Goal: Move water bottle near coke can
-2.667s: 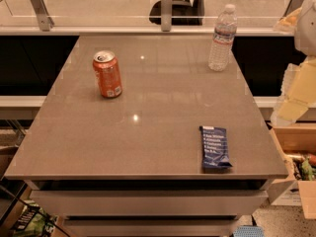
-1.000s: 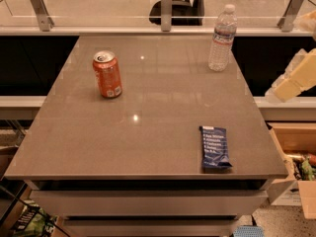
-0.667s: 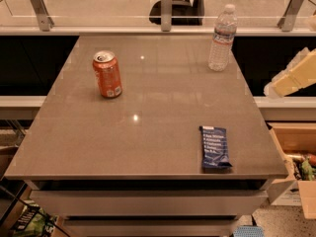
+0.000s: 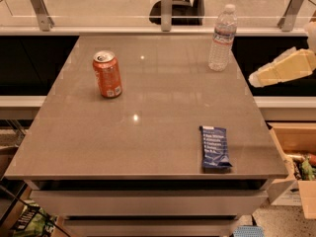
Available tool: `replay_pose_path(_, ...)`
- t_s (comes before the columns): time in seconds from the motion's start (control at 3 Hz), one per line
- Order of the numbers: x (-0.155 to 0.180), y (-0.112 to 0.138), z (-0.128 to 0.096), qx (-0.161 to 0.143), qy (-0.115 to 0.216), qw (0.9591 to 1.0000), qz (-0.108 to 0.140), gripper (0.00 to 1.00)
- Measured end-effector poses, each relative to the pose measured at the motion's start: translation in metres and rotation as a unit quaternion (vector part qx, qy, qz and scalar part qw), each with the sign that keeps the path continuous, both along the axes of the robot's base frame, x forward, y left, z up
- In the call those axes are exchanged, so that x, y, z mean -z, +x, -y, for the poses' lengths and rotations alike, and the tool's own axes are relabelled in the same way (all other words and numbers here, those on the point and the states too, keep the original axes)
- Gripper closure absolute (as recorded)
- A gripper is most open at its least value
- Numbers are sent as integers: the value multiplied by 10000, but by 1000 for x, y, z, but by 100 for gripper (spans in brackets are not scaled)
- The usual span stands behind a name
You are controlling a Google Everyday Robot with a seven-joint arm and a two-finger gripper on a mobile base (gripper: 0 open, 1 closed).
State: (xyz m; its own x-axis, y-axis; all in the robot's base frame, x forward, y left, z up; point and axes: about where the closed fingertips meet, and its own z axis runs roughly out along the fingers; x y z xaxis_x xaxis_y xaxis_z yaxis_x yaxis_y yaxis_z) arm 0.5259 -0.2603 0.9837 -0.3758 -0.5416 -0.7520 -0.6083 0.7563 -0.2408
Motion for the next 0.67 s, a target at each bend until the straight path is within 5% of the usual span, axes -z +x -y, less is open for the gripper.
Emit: replay_pose_path(0.67,8,40,0,336,600,9968,403,0)
